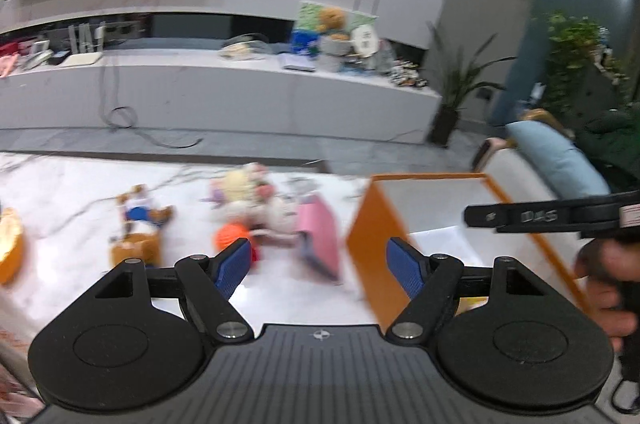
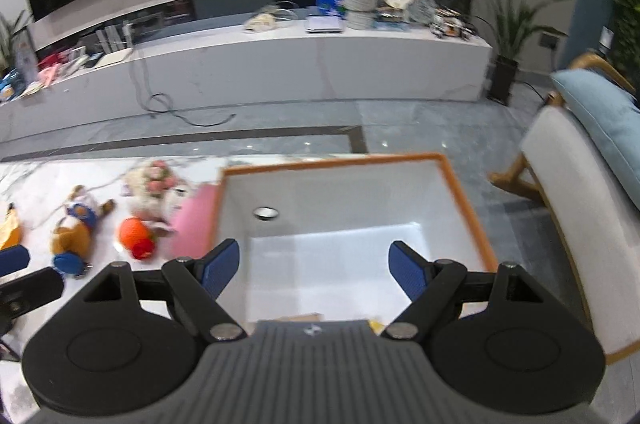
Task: Organize objects
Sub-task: 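Withdraw both open tools from the orange box back over the table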
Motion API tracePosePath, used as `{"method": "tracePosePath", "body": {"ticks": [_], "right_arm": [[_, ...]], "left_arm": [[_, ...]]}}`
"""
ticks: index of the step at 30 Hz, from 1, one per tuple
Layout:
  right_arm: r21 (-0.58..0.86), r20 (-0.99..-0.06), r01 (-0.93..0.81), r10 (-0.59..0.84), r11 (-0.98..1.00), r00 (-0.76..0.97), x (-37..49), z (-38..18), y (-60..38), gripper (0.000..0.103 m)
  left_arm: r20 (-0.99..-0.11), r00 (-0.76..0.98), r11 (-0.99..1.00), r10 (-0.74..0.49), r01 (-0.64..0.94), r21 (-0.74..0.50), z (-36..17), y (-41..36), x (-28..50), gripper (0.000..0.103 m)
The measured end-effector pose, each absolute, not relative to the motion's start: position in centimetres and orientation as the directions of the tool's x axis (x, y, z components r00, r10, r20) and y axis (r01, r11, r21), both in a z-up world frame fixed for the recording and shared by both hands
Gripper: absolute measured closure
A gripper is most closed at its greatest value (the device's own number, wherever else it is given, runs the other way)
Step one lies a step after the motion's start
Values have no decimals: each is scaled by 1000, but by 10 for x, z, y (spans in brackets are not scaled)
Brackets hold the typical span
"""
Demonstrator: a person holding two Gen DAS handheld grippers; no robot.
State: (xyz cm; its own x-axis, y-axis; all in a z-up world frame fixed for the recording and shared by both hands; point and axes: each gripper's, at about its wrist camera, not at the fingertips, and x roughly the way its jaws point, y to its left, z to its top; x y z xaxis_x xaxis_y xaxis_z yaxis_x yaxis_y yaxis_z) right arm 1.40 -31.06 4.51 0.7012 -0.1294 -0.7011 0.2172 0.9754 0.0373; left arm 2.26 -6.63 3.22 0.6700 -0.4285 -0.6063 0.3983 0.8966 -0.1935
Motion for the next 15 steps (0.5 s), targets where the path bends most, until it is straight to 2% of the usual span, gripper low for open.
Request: {"method": "tracePosePath", "body": {"ticks": [9, 15], "right_arm": [[-20, -692, 77, -69, 997, 718, 37, 40, -231, 20], [-142, -698, -27, -80, 990, 711, 49, 15, -174, 20]], "left_arm": [[-689, 671, 958, -273, 254, -132, 15, -26, 44, 15], [-692, 696, 981, -191, 163, -107, -7, -4, 61, 15]]}}
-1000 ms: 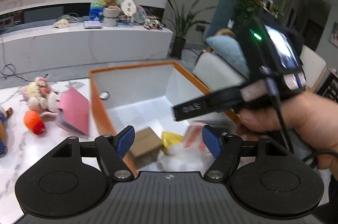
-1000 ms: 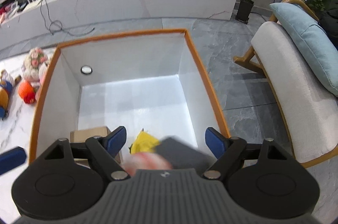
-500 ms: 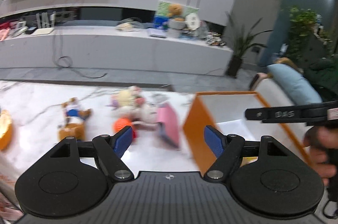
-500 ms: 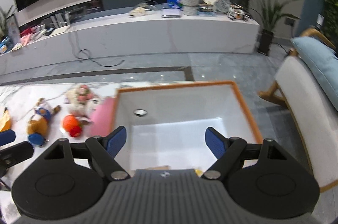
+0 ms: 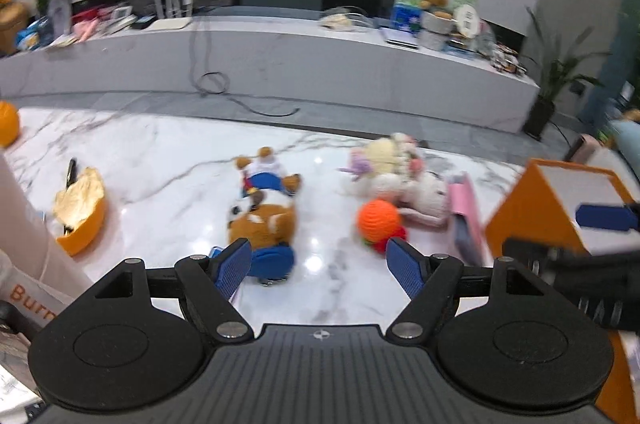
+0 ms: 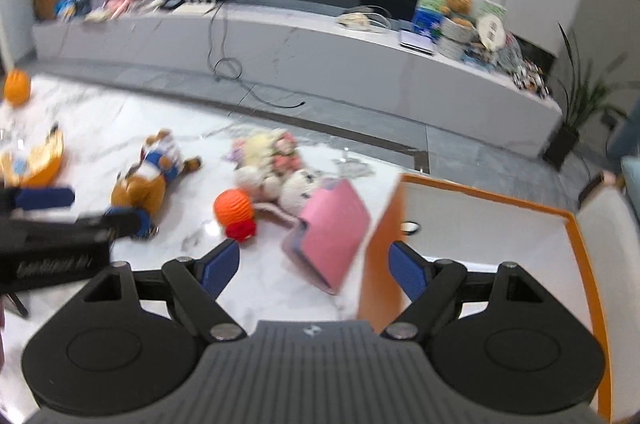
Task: Organize objects
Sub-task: 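Withdraw both open tools from the orange box back over the table, then grasp the brown teddy bear with the left gripper while the right grasps the pink wallet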
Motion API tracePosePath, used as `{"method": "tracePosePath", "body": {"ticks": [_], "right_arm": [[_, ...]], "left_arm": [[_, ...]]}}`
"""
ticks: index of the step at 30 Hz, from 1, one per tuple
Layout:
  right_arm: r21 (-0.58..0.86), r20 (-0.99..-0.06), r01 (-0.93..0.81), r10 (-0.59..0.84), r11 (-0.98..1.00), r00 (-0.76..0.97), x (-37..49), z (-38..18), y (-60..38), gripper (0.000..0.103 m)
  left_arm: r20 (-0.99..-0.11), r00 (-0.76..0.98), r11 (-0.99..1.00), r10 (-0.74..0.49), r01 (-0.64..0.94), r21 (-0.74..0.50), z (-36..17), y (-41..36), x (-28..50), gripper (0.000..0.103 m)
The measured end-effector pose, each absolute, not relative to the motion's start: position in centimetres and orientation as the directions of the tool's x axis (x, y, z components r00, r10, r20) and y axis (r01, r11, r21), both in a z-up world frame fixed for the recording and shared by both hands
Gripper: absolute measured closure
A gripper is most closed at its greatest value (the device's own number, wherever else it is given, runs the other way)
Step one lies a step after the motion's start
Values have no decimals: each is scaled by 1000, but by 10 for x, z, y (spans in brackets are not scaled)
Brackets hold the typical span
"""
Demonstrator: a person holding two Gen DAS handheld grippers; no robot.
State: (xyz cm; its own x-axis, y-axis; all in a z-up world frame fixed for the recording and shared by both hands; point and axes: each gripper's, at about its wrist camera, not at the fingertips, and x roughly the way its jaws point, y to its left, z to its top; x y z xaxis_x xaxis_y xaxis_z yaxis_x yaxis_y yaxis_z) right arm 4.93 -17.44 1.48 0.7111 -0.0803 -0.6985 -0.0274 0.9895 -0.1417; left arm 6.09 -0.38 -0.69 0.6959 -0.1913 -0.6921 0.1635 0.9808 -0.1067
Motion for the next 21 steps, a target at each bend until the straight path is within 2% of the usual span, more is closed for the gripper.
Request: {"method": "tracePosePath", "body": {"ticks": [4, 9, 13, 21], "right_arm": [[-260, -704, -26, -171, 965, 689, 60, -5, -152, 20], [-259, -724, 1, -195, 966, 661, 72, -22, -142, 21], [-312, -697, 34, -254, 949, 671, 83, -34, -131, 21], [-457, -648, 38, -362, 889, 670, 104, -64, -115, 21]], "left_arm": [[-697, 698, 987, -161, 99, -129, -19, 4, 72, 15], [-672, 735, 996, -90, 56, -72, -26, 1, 80, 15], [-654, 755, 999, -39, 20, -36, -31, -2, 88, 15], [-679, 734, 999, -2, -30, -35, -45, -3, 106, 15]]}}
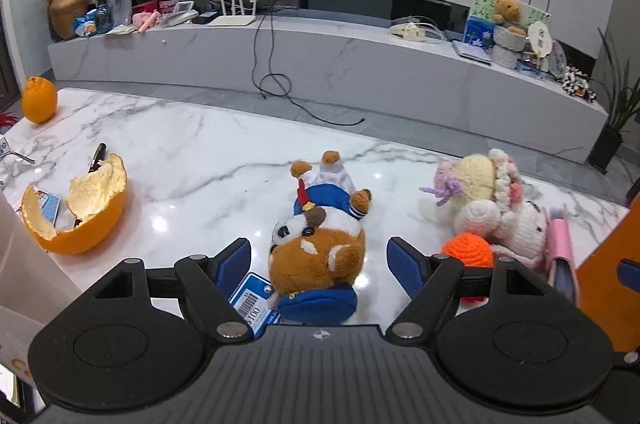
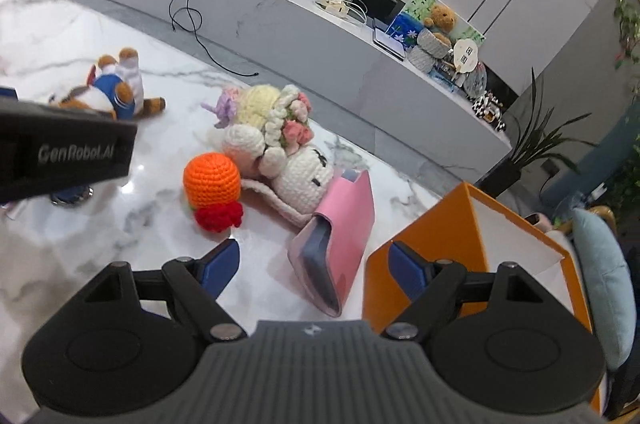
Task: Organize objects
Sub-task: 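Grasp the brown teddy bear with the left gripper while the right grasps the pink wallet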
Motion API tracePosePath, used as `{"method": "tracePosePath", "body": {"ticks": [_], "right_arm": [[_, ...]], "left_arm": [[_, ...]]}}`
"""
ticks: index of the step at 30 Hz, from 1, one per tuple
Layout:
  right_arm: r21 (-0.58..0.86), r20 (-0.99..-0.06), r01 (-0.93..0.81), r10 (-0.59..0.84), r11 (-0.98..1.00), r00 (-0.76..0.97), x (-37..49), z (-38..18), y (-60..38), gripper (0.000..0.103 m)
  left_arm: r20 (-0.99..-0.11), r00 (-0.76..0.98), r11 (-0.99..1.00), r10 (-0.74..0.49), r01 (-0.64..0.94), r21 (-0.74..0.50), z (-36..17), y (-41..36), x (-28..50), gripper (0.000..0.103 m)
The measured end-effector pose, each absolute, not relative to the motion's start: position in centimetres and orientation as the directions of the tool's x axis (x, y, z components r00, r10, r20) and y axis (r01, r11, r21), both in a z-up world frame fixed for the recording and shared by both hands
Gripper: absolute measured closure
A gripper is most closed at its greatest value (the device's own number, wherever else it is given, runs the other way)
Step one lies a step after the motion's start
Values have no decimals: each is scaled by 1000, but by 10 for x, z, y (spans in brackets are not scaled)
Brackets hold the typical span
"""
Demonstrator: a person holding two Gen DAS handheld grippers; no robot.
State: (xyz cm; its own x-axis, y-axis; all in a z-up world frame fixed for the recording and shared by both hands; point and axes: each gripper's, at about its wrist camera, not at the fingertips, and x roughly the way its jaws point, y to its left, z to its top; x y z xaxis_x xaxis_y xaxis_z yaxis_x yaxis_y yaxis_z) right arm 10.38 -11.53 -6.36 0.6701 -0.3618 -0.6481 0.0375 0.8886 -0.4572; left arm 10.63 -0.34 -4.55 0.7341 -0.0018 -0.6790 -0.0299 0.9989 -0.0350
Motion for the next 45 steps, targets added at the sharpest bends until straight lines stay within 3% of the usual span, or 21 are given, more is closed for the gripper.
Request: {"method": "tracePosePath", "body": {"ticks": [23, 29, 33, 45], "right_arm": [[-494, -627, 44, -391, 868, 674, 139, -107, -125, 23], [-518, -620, 34, -403, 854, 673, 141, -109, -126, 43], [-531, -613, 43, -418, 846, 671, 140, -106, -129, 56], [-507, -641, 48, -414, 861, 647, 141, -97, -137, 70]], "left_arm": [[-752, 657, 997, 49, -82, -7, -85, -9, 132, 15], [-758, 651, 999, 35, -45, 7, -88, -13, 131, 20], [-762, 647, 1000, 20, -15, 14, -86, -16, 128, 33], [-786, 617, 998, -41, 61, -4, -83, -15, 120, 40]]}}
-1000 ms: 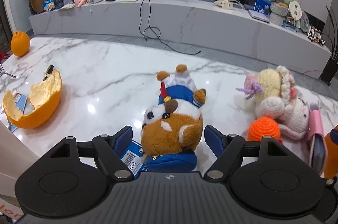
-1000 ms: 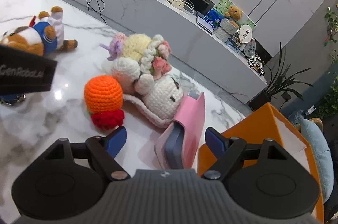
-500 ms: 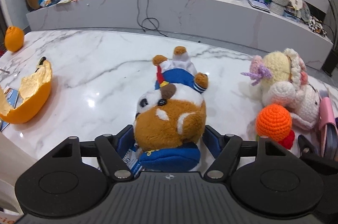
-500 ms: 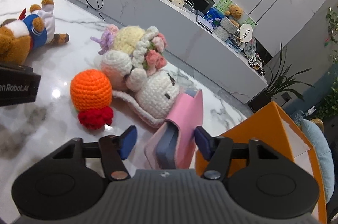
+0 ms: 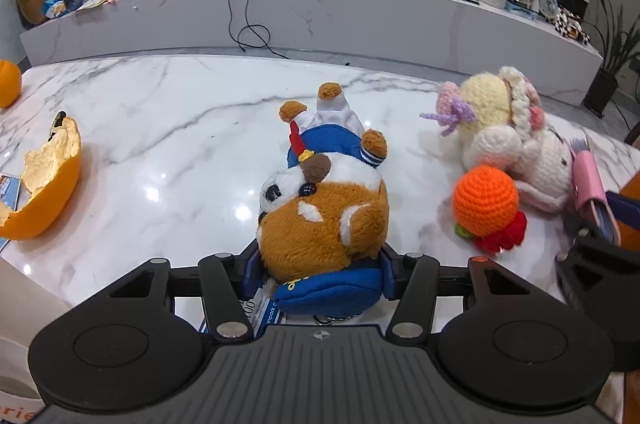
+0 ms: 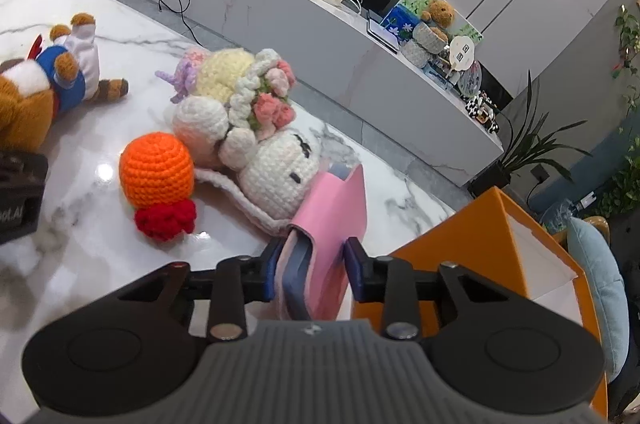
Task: Organize objects
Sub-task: 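Grasp the brown teddy bear with the left gripper while the right grasps the pink wallet, then carry the teddy bear and the pink wallet over the orange box with both grippers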
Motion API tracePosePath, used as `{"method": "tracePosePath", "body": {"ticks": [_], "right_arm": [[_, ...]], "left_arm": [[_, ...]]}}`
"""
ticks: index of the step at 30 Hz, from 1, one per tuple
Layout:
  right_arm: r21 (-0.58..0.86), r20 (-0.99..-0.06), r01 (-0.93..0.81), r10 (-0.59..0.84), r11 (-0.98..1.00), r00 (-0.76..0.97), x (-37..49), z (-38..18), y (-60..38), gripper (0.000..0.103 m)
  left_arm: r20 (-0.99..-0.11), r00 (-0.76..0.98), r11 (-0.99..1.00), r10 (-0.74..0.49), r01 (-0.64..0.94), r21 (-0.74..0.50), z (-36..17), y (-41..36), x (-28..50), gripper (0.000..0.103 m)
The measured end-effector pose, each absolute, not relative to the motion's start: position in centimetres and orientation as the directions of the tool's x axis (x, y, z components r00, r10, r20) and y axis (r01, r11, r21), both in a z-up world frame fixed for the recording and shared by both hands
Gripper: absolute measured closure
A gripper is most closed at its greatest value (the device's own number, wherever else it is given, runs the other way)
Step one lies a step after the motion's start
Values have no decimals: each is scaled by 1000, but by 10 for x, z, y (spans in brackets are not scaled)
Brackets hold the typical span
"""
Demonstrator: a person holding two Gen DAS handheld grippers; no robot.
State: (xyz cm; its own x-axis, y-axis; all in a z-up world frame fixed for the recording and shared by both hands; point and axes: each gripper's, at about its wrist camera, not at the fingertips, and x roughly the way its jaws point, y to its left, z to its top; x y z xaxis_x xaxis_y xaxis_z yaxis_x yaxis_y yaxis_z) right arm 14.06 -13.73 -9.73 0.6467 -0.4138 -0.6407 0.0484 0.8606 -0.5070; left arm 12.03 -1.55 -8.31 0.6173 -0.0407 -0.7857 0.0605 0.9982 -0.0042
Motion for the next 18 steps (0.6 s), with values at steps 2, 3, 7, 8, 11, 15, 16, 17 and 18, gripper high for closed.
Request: {"method": "tracePosePath", "body": {"ticks": [2, 3, 7, 8, 11, 15, 16, 17, 18], "right_arm": [[-495, -649, 52, -409, 867, 641, 139, -94, -141, 72], [-488, -654, 55, -407, 871, 638, 138, -93, -143, 74], [-445, -682, 65, -385, 893, 622, 134, -85, -150, 79], [-433, -689, 64, -376, 899, 619, 133, -83, -151, 80], [-383, -721, 61, -340, 922, 604, 129, -77, -157, 82], [-331, -753, 59, -302, 942, 585, 123, -70, -162, 82], [-318, -761, 60, -292, 946, 579, 121, -69, -164, 83], [-305, -768, 62, -284, 950, 574, 119, -67, -165, 83], [-290, -775, 63, -273, 955, 570, 118, -66, -167, 83]], "left_arm": [[-789, 613, 998, -41, 69, 2, -83, -15, 117, 41], [-791, 611, 997, -40, 73, 6, -83, -14, 115, 41], [-798, 601, 996, -39, 91, 20, -82, -12, 108, 41], [-800, 598, 995, -41, 95, 20, -82, -10, 106, 42], [-805, 592, 994, -43, 106, 24, -81, -7, 100, 42], [-808, 588, 992, -37, 117, 39, -79, -3, 92, 42], [-809, 587, 992, -36, 119, 42, -79, -2, 90, 42], [-810, 586, 992, -36, 121, 44, -78, -2, 89, 42], [-810, 586, 992, -35, 122, 45, -78, -1, 87, 43]]}}
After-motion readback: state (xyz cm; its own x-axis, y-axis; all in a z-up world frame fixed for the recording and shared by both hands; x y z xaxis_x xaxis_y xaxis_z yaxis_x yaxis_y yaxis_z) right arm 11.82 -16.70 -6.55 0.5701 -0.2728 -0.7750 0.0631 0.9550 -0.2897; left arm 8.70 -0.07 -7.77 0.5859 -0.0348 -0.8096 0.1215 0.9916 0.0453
